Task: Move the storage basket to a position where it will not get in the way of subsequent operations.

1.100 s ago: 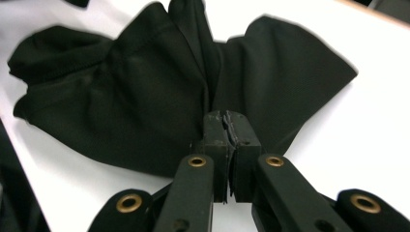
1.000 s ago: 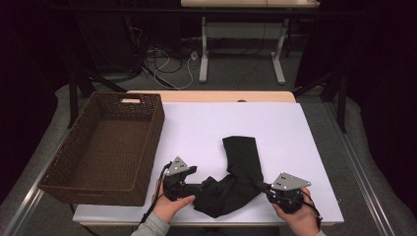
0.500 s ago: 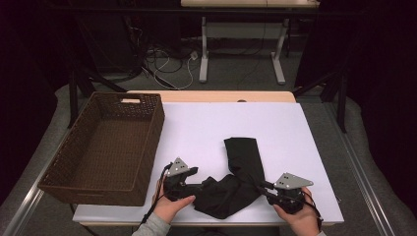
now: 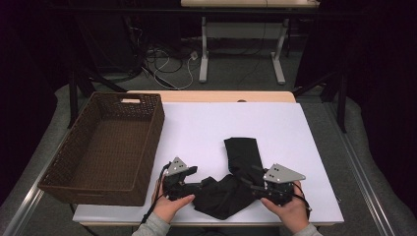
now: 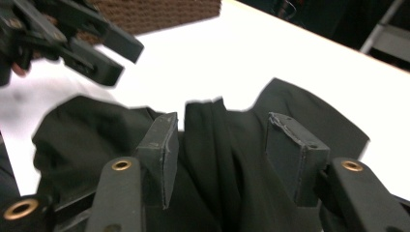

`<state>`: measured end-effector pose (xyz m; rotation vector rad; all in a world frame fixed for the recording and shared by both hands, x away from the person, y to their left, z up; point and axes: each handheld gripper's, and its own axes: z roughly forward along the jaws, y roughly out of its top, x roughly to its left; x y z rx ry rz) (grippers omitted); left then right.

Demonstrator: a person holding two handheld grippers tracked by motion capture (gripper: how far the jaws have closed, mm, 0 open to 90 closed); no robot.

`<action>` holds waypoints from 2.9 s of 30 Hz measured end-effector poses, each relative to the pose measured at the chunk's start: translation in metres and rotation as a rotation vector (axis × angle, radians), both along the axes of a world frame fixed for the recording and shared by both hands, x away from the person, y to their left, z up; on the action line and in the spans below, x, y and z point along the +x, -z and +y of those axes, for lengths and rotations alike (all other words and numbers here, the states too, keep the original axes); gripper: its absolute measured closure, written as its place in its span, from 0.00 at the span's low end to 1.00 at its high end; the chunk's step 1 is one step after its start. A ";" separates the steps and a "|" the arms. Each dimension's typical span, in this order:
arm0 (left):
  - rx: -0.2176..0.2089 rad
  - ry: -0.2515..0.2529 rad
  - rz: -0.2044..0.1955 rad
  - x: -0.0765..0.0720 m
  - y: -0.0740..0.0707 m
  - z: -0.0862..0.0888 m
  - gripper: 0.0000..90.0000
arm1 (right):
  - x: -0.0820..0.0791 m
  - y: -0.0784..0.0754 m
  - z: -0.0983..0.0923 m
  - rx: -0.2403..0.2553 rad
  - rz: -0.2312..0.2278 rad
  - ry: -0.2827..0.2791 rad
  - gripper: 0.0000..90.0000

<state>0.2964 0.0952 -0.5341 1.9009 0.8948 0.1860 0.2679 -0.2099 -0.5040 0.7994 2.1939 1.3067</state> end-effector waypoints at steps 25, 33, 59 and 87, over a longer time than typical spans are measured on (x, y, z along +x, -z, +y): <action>-0.010 -0.021 0.036 0.002 -0.001 0.005 0.39 | 0.024 -0.005 0.008 -0.087 0.049 0.065 0.89; -0.023 -0.029 0.043 0.002 -0.002 0.006 0.40 | 0.008 -0.013 -0.032 -0.017 0.004 0.183 0.90; -0.031 -0.031 0.039 0.001 -0.002 0.006 0.40 | -0.005 0.044 -0.093 -0.038 0.224 0.409 0.87; -0.031 -0.025 0.039 0.000 -0.002 0.004 0.40 | 0.026 0.003 -0.011 -0.008 0.124 0.154 0.53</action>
